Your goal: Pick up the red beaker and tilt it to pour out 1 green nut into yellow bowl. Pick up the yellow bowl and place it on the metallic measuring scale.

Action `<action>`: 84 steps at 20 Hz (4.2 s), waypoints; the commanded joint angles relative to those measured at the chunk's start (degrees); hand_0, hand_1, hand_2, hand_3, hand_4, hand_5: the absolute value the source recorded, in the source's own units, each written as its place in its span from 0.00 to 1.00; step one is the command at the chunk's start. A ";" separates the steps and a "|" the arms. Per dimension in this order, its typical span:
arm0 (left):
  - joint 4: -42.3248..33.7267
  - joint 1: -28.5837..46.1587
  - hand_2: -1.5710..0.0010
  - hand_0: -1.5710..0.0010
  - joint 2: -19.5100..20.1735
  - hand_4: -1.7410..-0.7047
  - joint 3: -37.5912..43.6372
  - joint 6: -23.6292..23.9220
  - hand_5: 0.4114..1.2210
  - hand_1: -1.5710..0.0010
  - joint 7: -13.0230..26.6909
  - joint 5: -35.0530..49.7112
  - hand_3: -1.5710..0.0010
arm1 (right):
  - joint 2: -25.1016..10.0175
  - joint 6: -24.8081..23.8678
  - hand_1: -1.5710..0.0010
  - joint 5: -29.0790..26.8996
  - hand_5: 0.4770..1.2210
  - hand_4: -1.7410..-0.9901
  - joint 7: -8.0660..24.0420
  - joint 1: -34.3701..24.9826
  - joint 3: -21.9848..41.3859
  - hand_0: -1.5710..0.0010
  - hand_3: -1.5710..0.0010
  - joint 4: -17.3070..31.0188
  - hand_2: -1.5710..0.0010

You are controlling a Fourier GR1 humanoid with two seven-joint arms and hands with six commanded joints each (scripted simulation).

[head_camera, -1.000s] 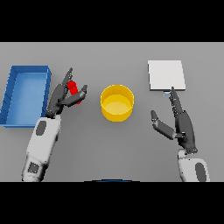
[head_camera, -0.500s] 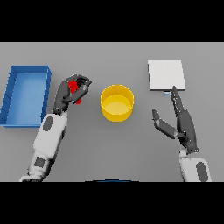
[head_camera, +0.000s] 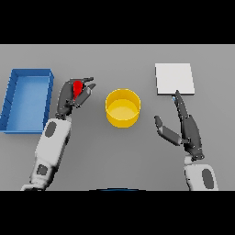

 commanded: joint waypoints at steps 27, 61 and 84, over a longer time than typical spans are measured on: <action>-1.18 -21.32 0.00 0.00 19.05 0.05 -38.94 -11.40 0.97 0.00 11.90 -36.40 0.00 | -0.17 -0.57 1.00 2.18 0.32 0.64 0.05 1.97 1.25 1.00 1.00 -2.66 1.00; 14.77 -52.15 0.00 0.00 13.88 0.02 -82.16 -20.57 1.00 0.00 2.04 -58.75 0.00 | 1.58 -3.47 1.00 3.73 0.21 0.78 0.46 1.19 1.06 1.00 1.00 -1.31 1.00; 52.46 -56.45 0.00 0.00 34.98 0.00 -35.12 -3.17 1.00 0.00 15.48 -1.60 0.02 | 1.40 -0.99 1.00 1.42 0.23 0.82 -1.65 -1.17 1.46 1.00 1.00 0.39 1.00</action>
